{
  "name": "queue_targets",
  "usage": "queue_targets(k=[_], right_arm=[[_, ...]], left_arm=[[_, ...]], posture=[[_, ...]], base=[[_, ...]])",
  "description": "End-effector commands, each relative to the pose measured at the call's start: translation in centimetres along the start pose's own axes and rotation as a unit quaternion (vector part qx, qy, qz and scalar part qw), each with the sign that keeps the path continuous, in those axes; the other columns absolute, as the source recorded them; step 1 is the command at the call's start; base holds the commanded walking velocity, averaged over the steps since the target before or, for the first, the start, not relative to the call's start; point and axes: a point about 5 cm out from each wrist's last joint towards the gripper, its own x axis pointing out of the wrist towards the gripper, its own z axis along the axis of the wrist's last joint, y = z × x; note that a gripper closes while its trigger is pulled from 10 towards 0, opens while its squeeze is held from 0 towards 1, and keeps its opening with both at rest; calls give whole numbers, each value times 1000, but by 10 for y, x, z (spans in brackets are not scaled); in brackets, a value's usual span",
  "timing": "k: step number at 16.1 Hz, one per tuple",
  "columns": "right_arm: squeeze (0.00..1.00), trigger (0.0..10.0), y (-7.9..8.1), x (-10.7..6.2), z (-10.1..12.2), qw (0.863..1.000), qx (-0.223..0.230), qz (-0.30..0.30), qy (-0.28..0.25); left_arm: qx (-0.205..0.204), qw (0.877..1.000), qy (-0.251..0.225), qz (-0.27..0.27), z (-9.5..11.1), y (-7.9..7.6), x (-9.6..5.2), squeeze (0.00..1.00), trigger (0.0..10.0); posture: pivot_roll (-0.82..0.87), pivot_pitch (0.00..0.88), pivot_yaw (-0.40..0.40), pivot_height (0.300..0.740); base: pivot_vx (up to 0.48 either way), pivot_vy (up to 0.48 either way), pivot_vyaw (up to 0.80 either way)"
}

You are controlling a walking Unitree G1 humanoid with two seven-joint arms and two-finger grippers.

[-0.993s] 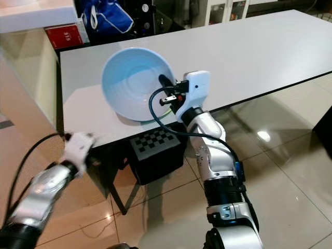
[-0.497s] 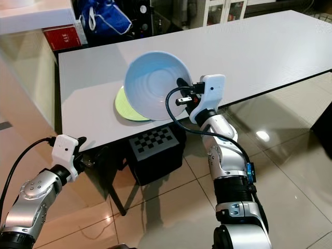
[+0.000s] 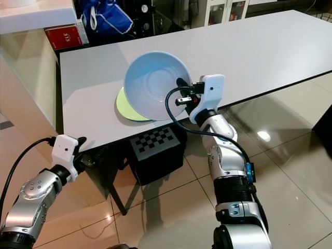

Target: Setting the table

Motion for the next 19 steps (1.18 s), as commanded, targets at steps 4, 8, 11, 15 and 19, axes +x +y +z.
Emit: queue_targets(k=[4, 8, 11, 15, 19], right_arm=[[0, 0, 3, 4, 10, 1000, -1, 6, -25], [0, 0, -24, 19, -2, 995, 60, -75, 13], [0, 0, -20, 19, -3, 996, 58, -68, 11], [0, 0, -20, 24, -5, 995, 72, -70, 7], [0, 0, -21, 28, -7, 991, 105, -78, 8]], left_arm=[[0, 1000, -3, 1, 3, 2, -1, 1000, 10000], [-83, 995, 34, -37, -49, -9, -16, 0, 10000], [-91, 995, 38, -30, -53, -7, -15, 0, 10000], [-76, 996, -1, -45, -26, -11, -9, 0, 10000], [-61, 996, -22, -55, -8, -21, -6, 0, 10000]], posture=[[38, 0, 87, 740], [56, 0, 56, 740], [53, 0, 59, 740], [57, 0, 58, 740], [60, 0, 60, 740]], base=[[0, 0, 0], [0, 0, 0], [0, 0, 0], [0, 0, 0], [0, 0, 0]])
